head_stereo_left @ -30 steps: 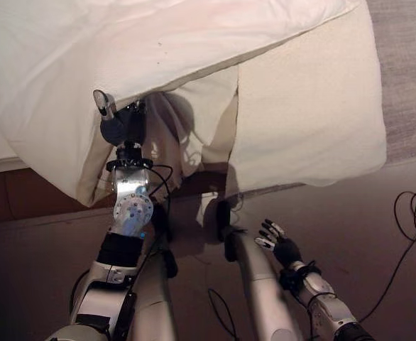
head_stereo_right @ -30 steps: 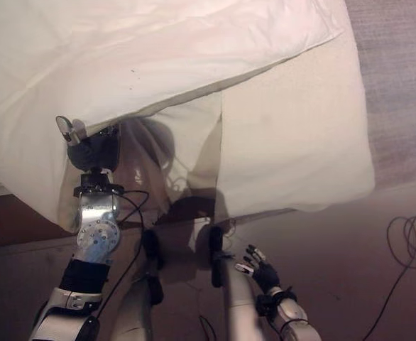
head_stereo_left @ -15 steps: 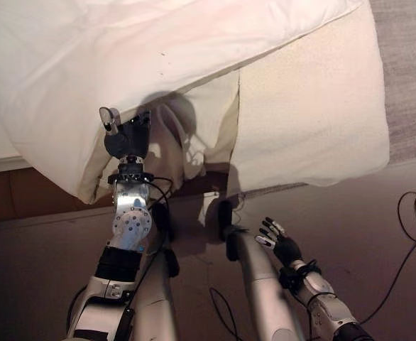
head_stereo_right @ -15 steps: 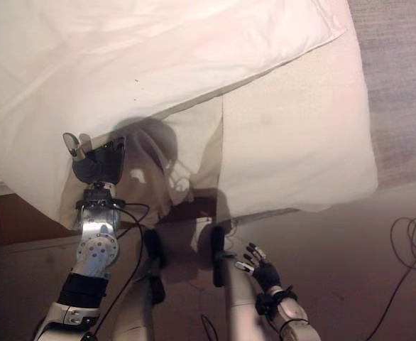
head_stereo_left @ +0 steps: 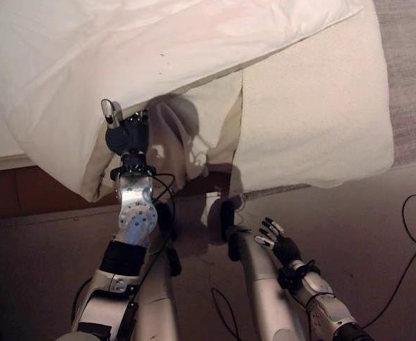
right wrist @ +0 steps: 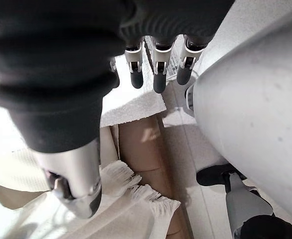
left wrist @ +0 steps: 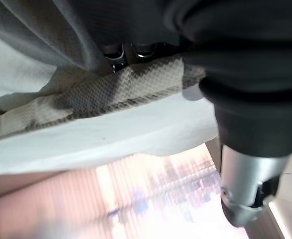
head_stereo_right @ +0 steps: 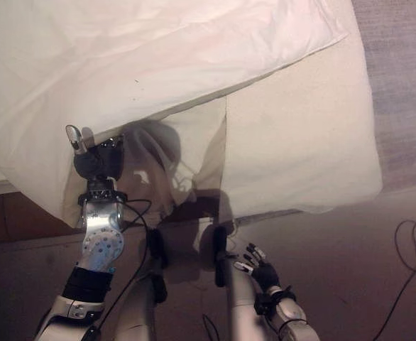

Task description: Make the bed

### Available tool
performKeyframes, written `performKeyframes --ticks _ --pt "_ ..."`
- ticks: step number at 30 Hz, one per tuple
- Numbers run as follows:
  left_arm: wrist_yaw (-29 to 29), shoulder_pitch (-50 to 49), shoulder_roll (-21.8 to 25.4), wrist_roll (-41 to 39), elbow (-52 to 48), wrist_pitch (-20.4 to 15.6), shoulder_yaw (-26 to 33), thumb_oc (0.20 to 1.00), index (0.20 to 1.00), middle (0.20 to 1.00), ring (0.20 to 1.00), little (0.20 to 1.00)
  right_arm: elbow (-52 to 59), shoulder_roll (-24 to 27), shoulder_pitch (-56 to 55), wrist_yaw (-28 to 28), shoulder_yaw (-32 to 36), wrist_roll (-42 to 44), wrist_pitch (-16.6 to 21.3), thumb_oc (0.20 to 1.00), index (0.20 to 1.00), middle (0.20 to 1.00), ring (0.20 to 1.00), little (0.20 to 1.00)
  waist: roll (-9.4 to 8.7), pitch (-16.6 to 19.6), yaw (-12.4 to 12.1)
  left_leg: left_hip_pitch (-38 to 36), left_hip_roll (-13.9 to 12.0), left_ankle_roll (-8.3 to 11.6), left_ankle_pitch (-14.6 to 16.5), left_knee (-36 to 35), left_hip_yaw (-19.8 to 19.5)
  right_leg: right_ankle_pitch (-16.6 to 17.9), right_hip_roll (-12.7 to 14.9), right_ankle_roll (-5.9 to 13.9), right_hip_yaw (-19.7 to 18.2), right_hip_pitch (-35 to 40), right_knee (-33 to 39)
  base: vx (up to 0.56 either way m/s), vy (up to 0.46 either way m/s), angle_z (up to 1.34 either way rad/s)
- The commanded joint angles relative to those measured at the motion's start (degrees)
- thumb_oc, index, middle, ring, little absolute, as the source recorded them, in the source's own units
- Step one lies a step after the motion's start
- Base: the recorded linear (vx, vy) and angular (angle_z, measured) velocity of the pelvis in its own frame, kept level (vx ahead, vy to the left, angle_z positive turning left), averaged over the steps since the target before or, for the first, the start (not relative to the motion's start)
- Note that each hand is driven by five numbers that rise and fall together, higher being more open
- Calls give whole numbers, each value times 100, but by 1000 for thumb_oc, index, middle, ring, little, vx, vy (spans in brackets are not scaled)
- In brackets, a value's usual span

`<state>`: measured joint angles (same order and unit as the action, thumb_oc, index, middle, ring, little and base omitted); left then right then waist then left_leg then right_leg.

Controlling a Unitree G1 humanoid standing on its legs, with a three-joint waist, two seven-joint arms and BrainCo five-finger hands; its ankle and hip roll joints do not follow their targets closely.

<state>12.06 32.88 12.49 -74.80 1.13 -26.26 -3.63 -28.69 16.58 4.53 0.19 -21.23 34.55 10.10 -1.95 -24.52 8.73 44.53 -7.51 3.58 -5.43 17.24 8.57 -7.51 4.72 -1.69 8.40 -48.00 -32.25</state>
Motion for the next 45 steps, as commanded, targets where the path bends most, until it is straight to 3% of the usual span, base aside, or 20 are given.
performKeyframes --ticks 1,2,5,6,8,21,23,24,26,30,35,39,45 --pt "564 320 222 1107 -643 -897 426 1000 1000 1000 1000 1000 382 155 -157 -125 -69 213 185 1000 1000 1000 1000 1000 125 168 -63 85 255 -279 867 653 -23 817 7 688 -67 207 976 -57 1 3" --pt "712 366 194 1224 -674 -945 477 1000 1000 1000 1000 1000 391 157 -136 -143 -81 221 184 1000 1000 1000 1000 1000 115 163 -54 159 264 -328 736 650 21 930 28 642 -48 147 1010 -56 0 4" --pt "1108 488 119 1530 -741 -1043 519 1000 1000 1000 1000 1000 445 182 -121 -196 -108 239 163 1000 1000 1000 1000 1000 121 162 -53 159 273 -324 731 642 7 933 32 644 -51 153 1025 -15 1 7" --pt "1558 614 87 1940 -750 -1084 597 1000 1000 1000 1000 1000 450 209 -103 -250 -137 244 154 1000 1000 1000 1000 1000 124 168 -61 139 270 -320 725 609 13 929 31 646 -48 169 1039 0 0 0" --pt "1938 756 51 2289 -731 -1112 664 1000 1000 1000 1000 1000 456 226 -77 -306 -172 249 148 1000 1000 1000 1000 1000 124 171 -67 101 280 -317 719 564 8 943 26 655 -53 199 1070 0 0 0" --pt "3992 870 187 4167 -688 -793 1128 1000 1000 1000 1000 1000 582 336 -63 -530 -235 199 138 1000 1000 1000 1000 1000 159 183 -138 25 284 -321 704 526 -30 912 34 641 -35 296 1073 1 -1 0" --pt "3993 849 177 4146 -701 -797 1117 1000 1000 1000 1000 1000 606 352 -76 -538 -226 198 134 1000 1000 1000 1000 1000 157 183 -142 14 292 -313 689 511 -33 909 32 636 -26 323 1082 0 0 0" --pt "3942 826 174 4103 -701 -784 1117 859 859 859 859 859 606 354 -84 -542 -219 198 131 1000 1000 1000 1000 1000 162 184 -145 0 295 -309 683 499 -34 907 31 634 -19 336 1089 0 0 0" --pt "3833 805 151 3966 -690 -799 1078 200 200 200 200 200 610 360 -85 -560 -203 202 139 1000 1000 1000 1000 1000 165 182 -145 -19 296 -306 677 484 -38 910 35 631 -7 350 1106 -3 -4 4" --pt "3660 784 120 3753 -679 -833 1007 200 200 200 200 200 606 356 -79 -573 -177 219 154 1000 1000 1000 1000 1000 173 170 -142 -30 294 -311 670 478 -44 910 32 630 -5 349 1094 -1 -2 1" --pt "2901 659 46 3011 -630 -873 821 200 200 200 200 200 647 339 -30 -468 -134 378 178 1000 1000 1000 1000 1000 193 168 -146 -66 313 -320 660 451 -28 929 38 638 -13 360 1110 0 0 0" --pt "1780 414 -72 1949 -691 -854 618 200 200 200 200 200 946 249 189 352 -331 1431 7 1000 1000 1000 1000 1000 218 186 -190 -126 342 -328 636 407 -23 949 36 637 -29 411 1157 0 0 0" --pt "1045 95 -314 1237 -831 -704 313 200 200 200 200 200 1296 -35 644 996 -857 2730 -441 1000 1000 1000 1000 1000 229 223 -314 -292 398 -337 609 283 -38 963 38 656 -28 542 1216 3 11 2"
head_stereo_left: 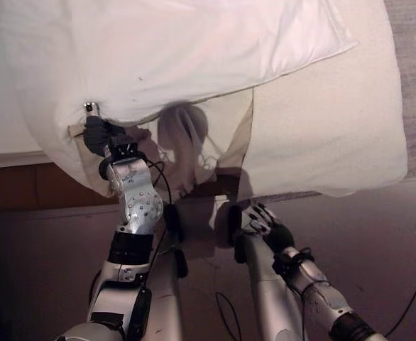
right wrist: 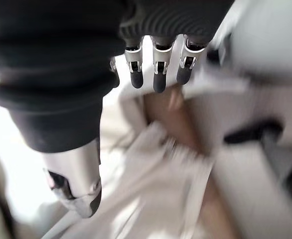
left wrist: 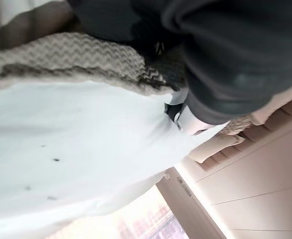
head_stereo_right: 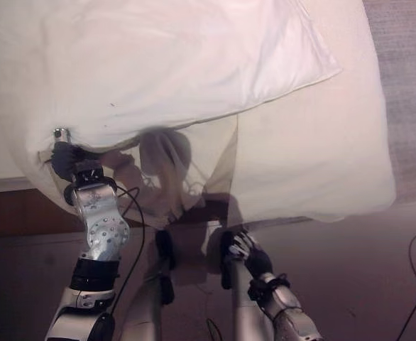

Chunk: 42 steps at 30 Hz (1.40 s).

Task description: Make the bed

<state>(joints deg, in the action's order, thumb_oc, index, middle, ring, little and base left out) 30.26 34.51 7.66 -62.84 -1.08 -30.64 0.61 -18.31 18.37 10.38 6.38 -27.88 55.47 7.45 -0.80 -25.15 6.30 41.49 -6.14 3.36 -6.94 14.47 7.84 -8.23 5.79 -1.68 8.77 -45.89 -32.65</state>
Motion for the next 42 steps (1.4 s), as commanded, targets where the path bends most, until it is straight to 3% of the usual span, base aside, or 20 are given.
performKeyframes --ticks 1,11,13,16,24,33,42 --pt "-1075 -145 41 -220 -709 -246 -222 200 200 200 200 200 208 -432 377 588 -374 1104 -298 1000 1000 1000 1000 1000 118 286 -154 -83 316 -331 737 486 -10 1055 -69 674 -74 400 1264 0 0 0" --pt "-2058 -514 -233 -886 -1134 -73 -948 200 200 200 200 200 -854 -1548 1759 817 -901 2580 -753 1000 1000 1000 1000 1000 185 293 -659 -649 559 -381 647 104 -263 1016 70 707 146 943 1379 22 19 13" --pt "-2058 -514 -231 -887 -1134 -73 -950 200 200 200 200 200 -858 -1551 1763 819 -898 2581 -754 1000 1000 1000 1000 1000 184 284 -657 -661 561 -380 644 97 -266 1016 72 707 149 955 1382 18 14 20" --pt "-2171 -590 -170 -902 -1331 13 -1186 200 200 200 200 200 -1187 -1984 2056 672 -886 2860 -745 1000 1000 1000 1000 1000 248 276 -860 -818 658 -390 588 -8 -414 1016 131 713 291 1189 1469 36 26 23" --pt "-2366 -717 -52 -1011 -1528 160 -1492 200 200 200 200 200 -1542 -2586 2684 419 -428 3370 -384 1000 1000 1000 1000 1000 417 330 -1182 -1176 807 -393 469 -365 -685 992 228 740 543 1571 1621 35 23 18" --pt "-2474 -1018 70 -992 -1719 293 -1445 200 200 200 200 200 -1098 -2637 2944 293 217 3837 270 1000 1000 1000 1000 1000 485 423 -1266 -1398 888 -385 393 -572 -830 934 279 738 694 1808 1699 28 27 12" --pt "-2364 -1311 131 -709 -1731 295 -1018 200 200 200 200 200 65 -2168 2534 441 630 3920 754 1000 1000 1000 1000 1000 401 529 -1101 -1384 880 -426 403 -577 -775 949 264 735 627 1817 1801 0 0 0"
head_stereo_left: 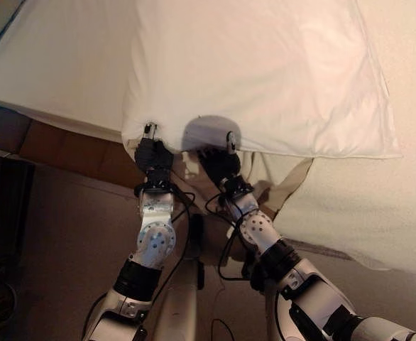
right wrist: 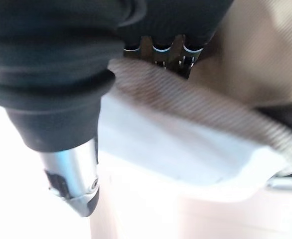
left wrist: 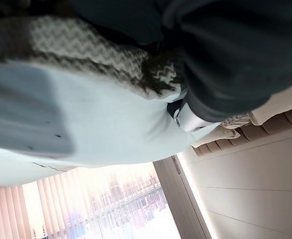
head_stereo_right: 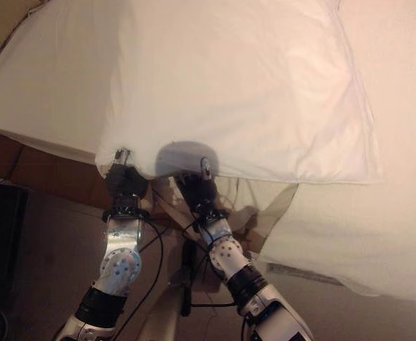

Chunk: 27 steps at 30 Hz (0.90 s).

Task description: Make the bed

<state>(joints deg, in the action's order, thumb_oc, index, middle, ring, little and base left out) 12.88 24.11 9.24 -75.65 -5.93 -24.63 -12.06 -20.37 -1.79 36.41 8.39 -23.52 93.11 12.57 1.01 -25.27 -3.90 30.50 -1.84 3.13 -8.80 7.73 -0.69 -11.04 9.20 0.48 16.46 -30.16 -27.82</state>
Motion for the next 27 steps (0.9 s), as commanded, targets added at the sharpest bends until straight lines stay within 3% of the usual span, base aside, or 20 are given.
performKeyframes --ticks 1,14,20,27 --pt "-609 -285 -29 609 -1240 -307 280 200 200 200 200 200 380 -86 -153 235 221 131 262 1000 1000 1000 1000 1000 211 552 -48 -269 445 -407 593 112 87 1232 -79 521 -147 228 1319 0 0 0" --pt "-499 -448 24 838 -1137 -348 675 200 200 200 200 200 992 313 -725 100 717 27 609 1000 1000 1000 1000 1000 106 657 154 -274 381 -391 669 149 173 1218 -138 535 -240 256 1424 10 -3 -1" --pt "136 -387 67 1181 -910 -705 1166 200 200 200 200 200 711 535 -533 -289 1299 -26 895 1000 1000 1000 1000 1000 85 679 153 -299 376 -361 713 190 156 1195 -147 531 -238 309 1433 11 -8 0" --pt "767 -308 118 1459 -552 -865 1728 200 200 200 200 200 207 726 -263 -577 1865 -70 1007 1000 1000 1000 1000 1000 76 721 110 -285 354 -365 742 201 120 1148 -154 519 -211 310 1414 0 0 0"
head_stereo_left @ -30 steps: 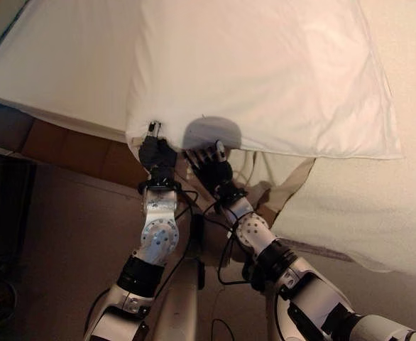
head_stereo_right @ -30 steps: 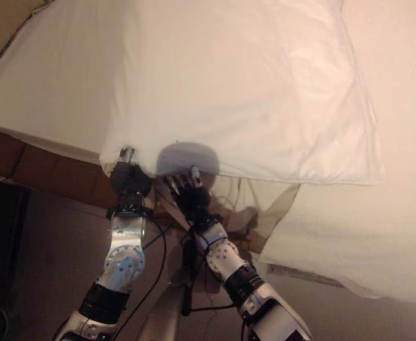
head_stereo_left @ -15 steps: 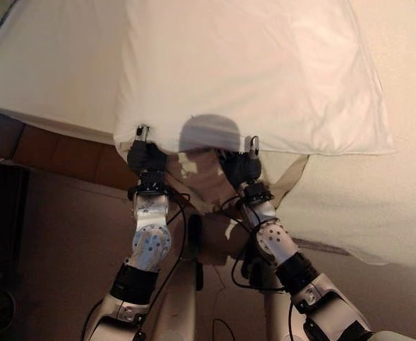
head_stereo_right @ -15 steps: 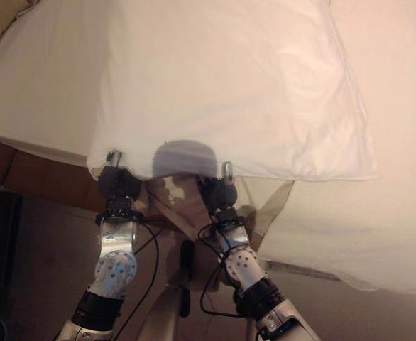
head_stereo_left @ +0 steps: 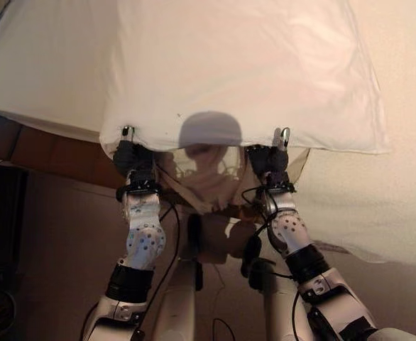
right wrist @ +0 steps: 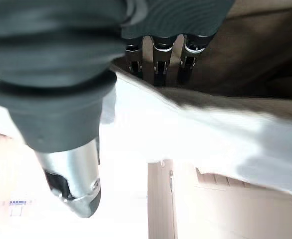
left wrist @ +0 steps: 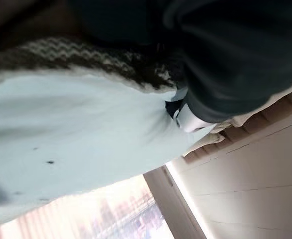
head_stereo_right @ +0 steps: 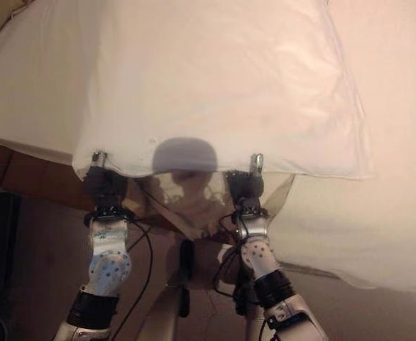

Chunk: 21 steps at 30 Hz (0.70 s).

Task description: Make the bed

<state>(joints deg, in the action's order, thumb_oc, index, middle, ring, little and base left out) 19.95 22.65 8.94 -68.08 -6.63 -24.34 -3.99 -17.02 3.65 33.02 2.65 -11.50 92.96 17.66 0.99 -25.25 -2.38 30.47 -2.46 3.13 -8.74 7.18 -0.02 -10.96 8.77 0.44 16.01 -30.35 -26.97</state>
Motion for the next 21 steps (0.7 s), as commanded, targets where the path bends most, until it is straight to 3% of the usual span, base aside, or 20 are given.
performKeyframes --ticks 1,8,21 --pt "113 -166 156 713 -433 -903 967 200 200 200 200 200 -165 208 105 -27 700 -52 514 1000 1000 1000 1000 1000 76 725 -45 -281 417 -370 740 262 54 1138 -110 521 -166 331 1326 0 0 0" --pt "388 -171 232 792 -227 -975 1277 200 200 200 200 200 -543 468 395 -239 1002 -187 497 1000 1000 1000 1000 1000 81 715 -94 -258 416 -375 745 252 47 1139 -103 532 -157 311 1321 0 0 0" --pt "960 -111 411 836 385 -1101 1906 200 200 200 200 200 -730 833 606 -790 1500 -400 836 1000 1000 1000 1000 1000 60 727 -74 -251 407 -379 770 262 62 1132 -98 534 -165 269 1266 0 0 0"
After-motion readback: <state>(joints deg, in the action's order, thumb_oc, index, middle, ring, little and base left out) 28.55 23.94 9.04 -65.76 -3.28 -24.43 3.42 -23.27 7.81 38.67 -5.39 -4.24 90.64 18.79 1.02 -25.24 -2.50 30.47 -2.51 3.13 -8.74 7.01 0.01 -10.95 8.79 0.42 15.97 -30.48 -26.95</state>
